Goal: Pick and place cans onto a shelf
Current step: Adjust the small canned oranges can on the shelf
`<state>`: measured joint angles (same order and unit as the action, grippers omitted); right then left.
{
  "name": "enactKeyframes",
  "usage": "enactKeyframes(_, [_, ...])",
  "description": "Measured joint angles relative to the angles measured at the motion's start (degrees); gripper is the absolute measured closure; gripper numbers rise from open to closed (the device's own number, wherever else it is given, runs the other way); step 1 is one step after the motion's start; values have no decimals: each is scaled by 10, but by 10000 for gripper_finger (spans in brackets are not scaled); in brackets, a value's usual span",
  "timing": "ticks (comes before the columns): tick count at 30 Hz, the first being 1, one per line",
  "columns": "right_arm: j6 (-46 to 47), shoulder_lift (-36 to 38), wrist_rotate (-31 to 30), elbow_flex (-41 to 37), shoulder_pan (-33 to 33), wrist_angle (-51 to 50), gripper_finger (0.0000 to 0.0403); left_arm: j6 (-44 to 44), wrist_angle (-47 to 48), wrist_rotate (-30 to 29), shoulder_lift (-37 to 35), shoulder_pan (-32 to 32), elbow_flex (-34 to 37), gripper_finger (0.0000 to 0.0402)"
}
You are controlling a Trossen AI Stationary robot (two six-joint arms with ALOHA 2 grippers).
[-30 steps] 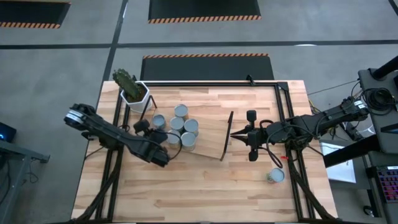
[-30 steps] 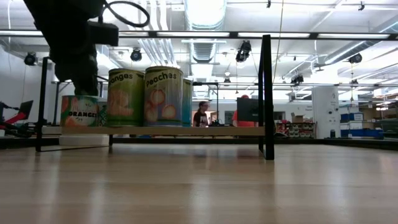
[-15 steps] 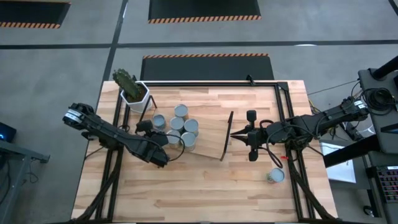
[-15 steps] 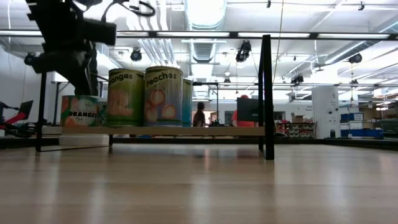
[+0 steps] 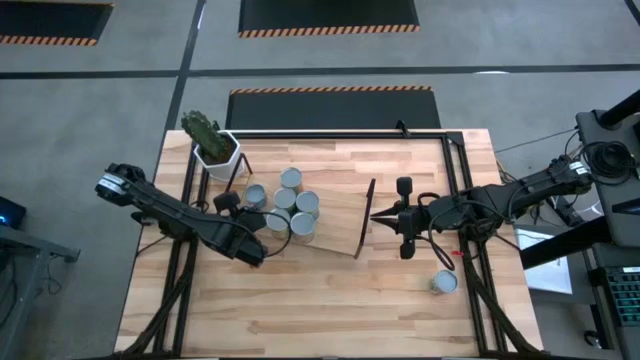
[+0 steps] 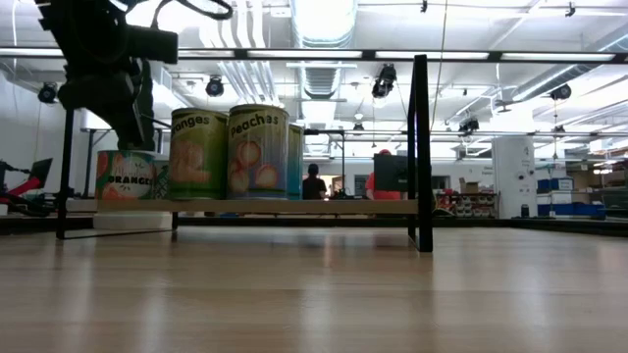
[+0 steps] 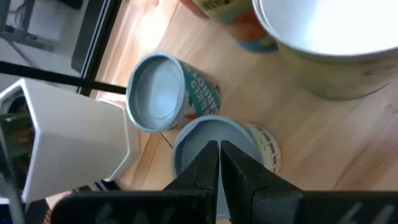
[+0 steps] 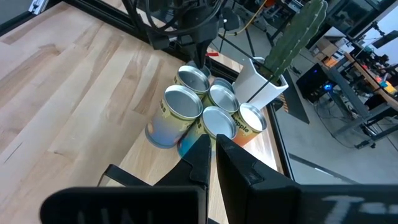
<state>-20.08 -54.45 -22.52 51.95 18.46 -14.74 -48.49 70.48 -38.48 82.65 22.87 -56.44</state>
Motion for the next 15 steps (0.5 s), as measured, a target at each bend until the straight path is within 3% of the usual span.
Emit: enactKeyframes(15, [-1,0,0,0,0,0,390,-2,-46,2,20,0,9,402])
